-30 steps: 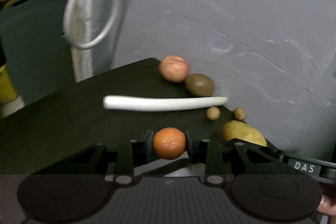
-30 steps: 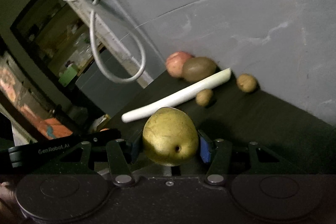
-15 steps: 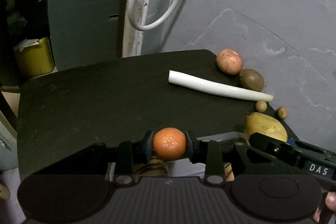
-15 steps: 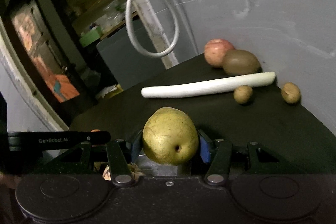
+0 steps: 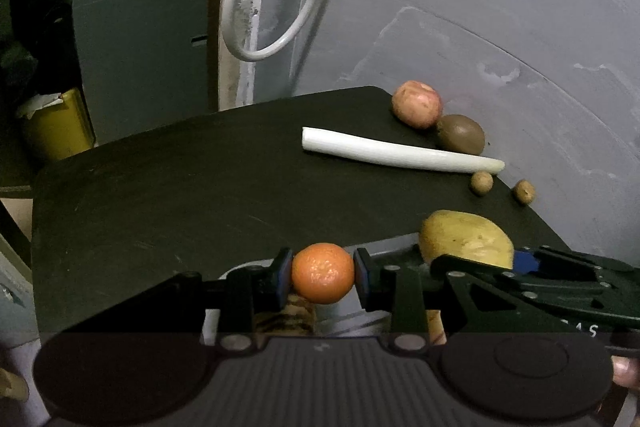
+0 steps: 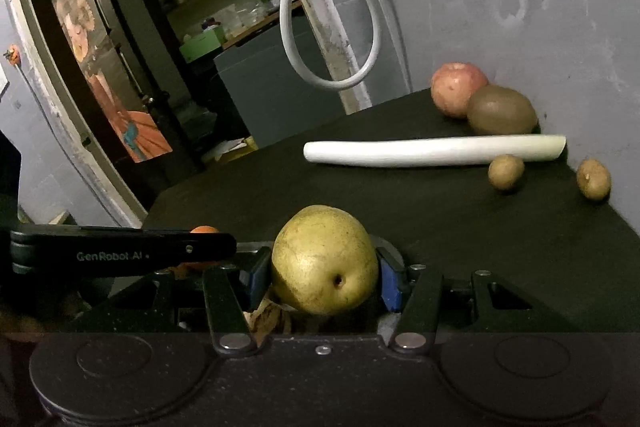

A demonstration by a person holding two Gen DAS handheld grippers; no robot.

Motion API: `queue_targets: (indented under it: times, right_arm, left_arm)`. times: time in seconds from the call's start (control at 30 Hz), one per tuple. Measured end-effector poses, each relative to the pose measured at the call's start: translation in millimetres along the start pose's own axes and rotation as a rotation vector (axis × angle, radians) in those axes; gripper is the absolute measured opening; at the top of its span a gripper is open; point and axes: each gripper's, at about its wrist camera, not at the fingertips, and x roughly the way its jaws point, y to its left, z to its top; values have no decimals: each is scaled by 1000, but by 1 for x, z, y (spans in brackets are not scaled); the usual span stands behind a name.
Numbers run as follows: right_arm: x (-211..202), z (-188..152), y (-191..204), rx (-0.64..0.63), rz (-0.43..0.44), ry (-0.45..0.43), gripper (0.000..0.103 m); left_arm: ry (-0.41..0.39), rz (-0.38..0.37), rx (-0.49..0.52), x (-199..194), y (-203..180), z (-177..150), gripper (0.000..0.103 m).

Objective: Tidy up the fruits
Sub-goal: 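Carry the tangerine and yellow pear to the silver tray and release them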

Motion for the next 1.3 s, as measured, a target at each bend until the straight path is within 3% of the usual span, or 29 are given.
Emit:
queue_targets:
  times: [0.93,1.13,1.3]
  right_arm:
    - [6,3,-1,73,-1,102,58]
    - [3,3,-3,102,16,106,65]
    - [-2,3,-4,136,27,110,69]
  left_arm:
    - [108,0,92,18,-15,6,37]
    - [98,-10,60,15,-15,4,50]
    - [84,-11,34,7,-13,2,55]
